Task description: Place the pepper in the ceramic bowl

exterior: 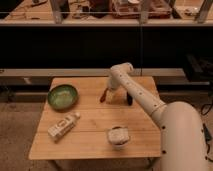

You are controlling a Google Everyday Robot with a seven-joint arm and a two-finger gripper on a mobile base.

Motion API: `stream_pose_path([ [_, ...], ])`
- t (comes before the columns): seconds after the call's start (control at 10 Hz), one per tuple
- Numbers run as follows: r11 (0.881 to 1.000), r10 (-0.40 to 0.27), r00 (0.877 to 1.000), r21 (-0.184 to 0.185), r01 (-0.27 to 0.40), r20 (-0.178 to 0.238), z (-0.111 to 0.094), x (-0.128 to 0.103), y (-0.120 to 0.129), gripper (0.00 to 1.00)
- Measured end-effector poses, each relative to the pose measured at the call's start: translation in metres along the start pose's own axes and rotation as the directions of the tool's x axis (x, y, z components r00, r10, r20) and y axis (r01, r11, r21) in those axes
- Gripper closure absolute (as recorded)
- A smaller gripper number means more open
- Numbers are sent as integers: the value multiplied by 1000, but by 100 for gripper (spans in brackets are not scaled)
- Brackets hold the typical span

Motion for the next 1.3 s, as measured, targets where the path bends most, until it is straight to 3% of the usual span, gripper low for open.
stream_pose_path([
  [0.2,999,-33,999,18,33,4,9,8,-3,22],
  [0.6,999,-44,998,30,43,39,18,-2,-3,26],
  [0.9,999,-45,998,21,44,46,17,-5,1,57],
  [1.3,997,-67,997,24,67,26,22,1,-4,95],
])
